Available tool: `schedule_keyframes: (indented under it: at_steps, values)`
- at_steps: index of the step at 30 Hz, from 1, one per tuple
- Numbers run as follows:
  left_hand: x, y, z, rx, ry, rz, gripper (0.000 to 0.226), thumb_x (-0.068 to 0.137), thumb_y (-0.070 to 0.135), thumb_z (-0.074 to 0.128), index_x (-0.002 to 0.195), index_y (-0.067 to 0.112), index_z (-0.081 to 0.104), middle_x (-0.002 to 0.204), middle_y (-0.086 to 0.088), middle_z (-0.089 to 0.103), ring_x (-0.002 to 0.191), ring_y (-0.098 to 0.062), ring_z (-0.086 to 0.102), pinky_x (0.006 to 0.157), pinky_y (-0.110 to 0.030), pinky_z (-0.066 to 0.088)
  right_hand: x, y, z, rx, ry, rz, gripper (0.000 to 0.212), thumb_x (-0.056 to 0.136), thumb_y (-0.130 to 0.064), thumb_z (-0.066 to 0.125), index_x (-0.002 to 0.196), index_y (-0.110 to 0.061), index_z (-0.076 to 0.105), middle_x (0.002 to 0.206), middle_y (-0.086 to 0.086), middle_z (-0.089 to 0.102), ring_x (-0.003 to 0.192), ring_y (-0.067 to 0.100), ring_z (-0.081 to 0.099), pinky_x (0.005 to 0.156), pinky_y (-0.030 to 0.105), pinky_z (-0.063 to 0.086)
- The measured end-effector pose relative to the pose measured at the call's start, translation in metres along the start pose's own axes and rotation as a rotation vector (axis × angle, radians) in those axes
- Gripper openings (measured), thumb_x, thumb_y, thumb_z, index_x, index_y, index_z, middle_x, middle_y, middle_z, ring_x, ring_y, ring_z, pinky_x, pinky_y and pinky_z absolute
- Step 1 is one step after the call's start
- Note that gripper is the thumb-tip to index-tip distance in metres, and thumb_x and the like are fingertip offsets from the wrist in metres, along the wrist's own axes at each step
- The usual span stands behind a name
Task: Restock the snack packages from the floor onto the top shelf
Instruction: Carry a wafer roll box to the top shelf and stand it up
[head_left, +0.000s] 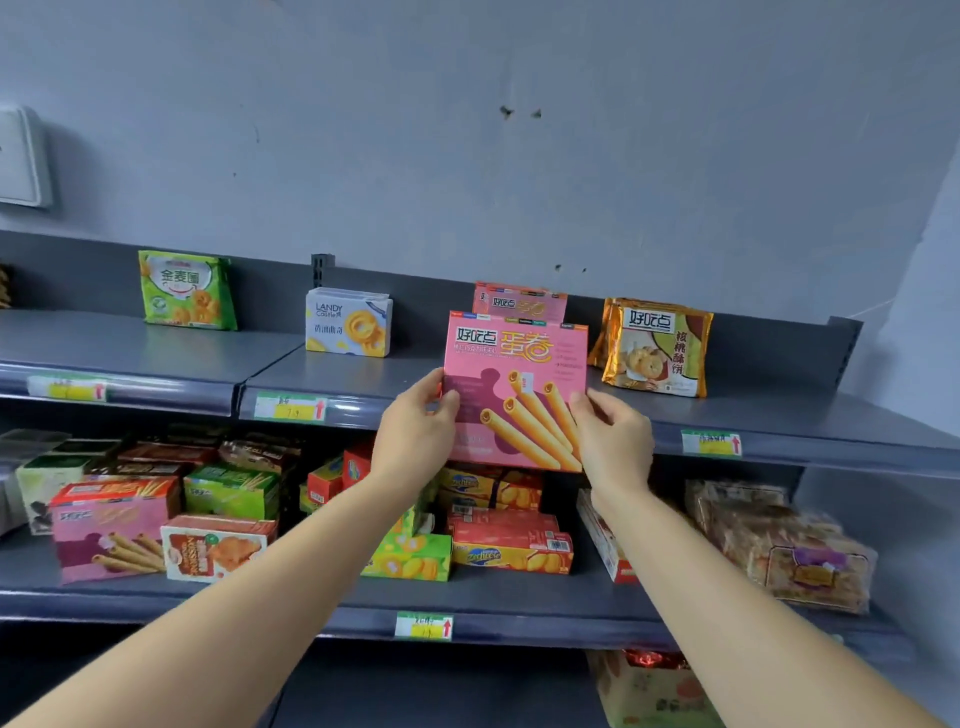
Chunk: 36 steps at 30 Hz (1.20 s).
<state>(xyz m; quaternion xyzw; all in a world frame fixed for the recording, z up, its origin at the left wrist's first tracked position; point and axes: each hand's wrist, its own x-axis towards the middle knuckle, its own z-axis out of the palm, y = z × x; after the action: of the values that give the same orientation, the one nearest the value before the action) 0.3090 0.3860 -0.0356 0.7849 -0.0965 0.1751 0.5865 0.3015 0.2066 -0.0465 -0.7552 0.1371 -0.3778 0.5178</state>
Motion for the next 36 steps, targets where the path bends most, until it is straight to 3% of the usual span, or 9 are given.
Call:
schedule_keyframes:
  at_steps: [5, 7, 10, 14, 19, 24, 29, 32, 36]
  values:
    - [0.067, -0.008, 0.025, -0.040, 0.010, 0.028, 0.036, 0.099, 0.028, 0.044, 0.135, 0.026, 0.053, 0.124, 0.005, 0.062, 0.112, -0.017, 0.059, 0.095, -0.039, 0.049, 0.064, 0.007, 0.031, 0.054, -0.011, -0.037, 0.037, 0.092, -0.039, 0.059, 0.123, -0.019, 0.066, 0.119, -0.005, 0.067, 0.111, 0.014, 0.059, 0.094, 0.037, 0.051]
    - [0.095, -0.011, 0.035, -0.042, 0.016, 0.026, 0.035, 0.099, 0.027, 0.043, 0.132, 0.026, 0.054, 0.122, 0.004, 0.064, 0.106, -0.017, 0.061, 0.092, -0.039, 0.050, 0.088, 0.012, 0.043, 0.057, -0.026, -0.039, 0.036, 0.093, -0.036, 0.059, 0.124, -0.019, 0.065, 0.118, -0.006, 0.066, 0.111, 0.013, 0.059, 0.094, 0.034, 0.050]
    - [0.137, -0.019, 0.051, -0.073, 0.006, -0.006, 0.031, 0.099, 0.028, 0.044, 0.127, 0.023, 0.056, 0.111, 0.002, 0.066, 0.091, -0.018, 0.063, 0.082, -0.038, 0.054, 0.123, 0.021, 0.061, -0.001, -0.061, -0.046, 0.035, 0.091, -0.040, 0.060, 0.122, -0.026, 0.065, 0.114, -0.011, 0.067, 0.107, 0.012, 0.061, 0.094, 0.040, 0.051]
    - [0.183, -0.032, 0.067, -0.071, -0.029, -0.078, 0.027, 0.097, 0.029, 0.045, 0.121, 0.023, 0.055, 0.112, 0.000, 0.066, 0.097, -0.022, 0.066, 0.089, -0.047, 0.054, 0.158, 0.032, 0.085, 0.031, -0.173, -0.030, 0.031, 0.093, -0.024, 0.061, 0.124, -0.023, 0.062, 0.115, -0.010, 0.066, 0.108, 0.010, 0.060, 0.095, 0.040, 0.052]
    - [0.228, -0.051, 0.083, -0.092, -0.094, -0.151, 0.020, 0.095, 0.028, 0.047, 0.112, 0.020, 0.055, 0.111, -0.002, 0.065, 0.102, -0.023, 0.064, 0.092, -0.048, 0.053, 0.186, 0.045, 0.109, -0.004, -0.200, 0.019, 0.037, 0.091, -0.012, 0.063, 0.127, -0.020, 0.057, 0.120, -0.002, 0.066, 0.111, 0.016, 0.062, 0.094, 0.043, 0.053]
    - [0.259, -0.063, 0.094, -0.082, -0.154, -0.153, 0.023, 0.094, 0.027, 0.048, 0.114, 0.018, 0.053, 0.114, -0.001, 0.064, 0.104, -0.022, 0.063, 0.092, -0.046, 0.053, 0.206, 0.053, 0.126, -0.090, -0.162, 0.029, 0.022, 0.086, -0.023, 0.070, 0.103, -0.026, 0.057, 0.107, -0.002, 0.071, 0.097, 0.016, 0.066, 0.085, 0.044, 0.057]
    - [0.276, -0.070, 0.099, -0.098, -0.213, -0.147, 0.013, 0.095, 0.022, 0.048, 0.108, 0.022, 0.047, 0.108, 0.002, 0.062, 0.104, -0.023, 0.063, 0.094, -0.046, 0.052, 0.219, 0.058, 0.137, -0.148, -0.124, 0.019, 0.030, 0.086, -0.027, 0.071, 0.112, -0.020, 0.059, 0.110, -0.002, 0.070, 0.101, 0.016, 0.065, 0.085, 0.040, 0.057]
    - [0.280, -0.073, 0.102, -0.092, -0.252, -0.141, 0.023, 0.094, 0.019, 0.049, 0.117, 0.018, 0.047, 0.113, 0.001, 0.062, 0.104, -0.022, 0.063, 0.095, -0.046, 0.051, 0.223, 0.059, 0.141, -0.209, -0.092, 0.008, 0.033, 0.086, -0.030, 0.071, 0.115, -0.020, 0.059, 0.112, -0.002, 0.068, 0.103, 0.017, 0.064, 0.086, 0.039, 0.056]
    - [0.282, -0.078, 0.109, -0.083, -0.302, -0.143, 0.034, 0.089, 0.013, 0.051, 0.123, 0.015, 0.044, 0.115, 0.001, 0.062, 0.105, -0.020, 0.062, 0.096, -0.043, 0.050, 0.225, 0.059, 0.143, -0.356, -0.066, 0.007, 0.035, 0.088, -0.025, 0.068, 0.120, -0.021, 0.055, 0.101, -0.007, 0.062, 0.093, 0.014, 0.061, 0.074, 0.031, 0.052]
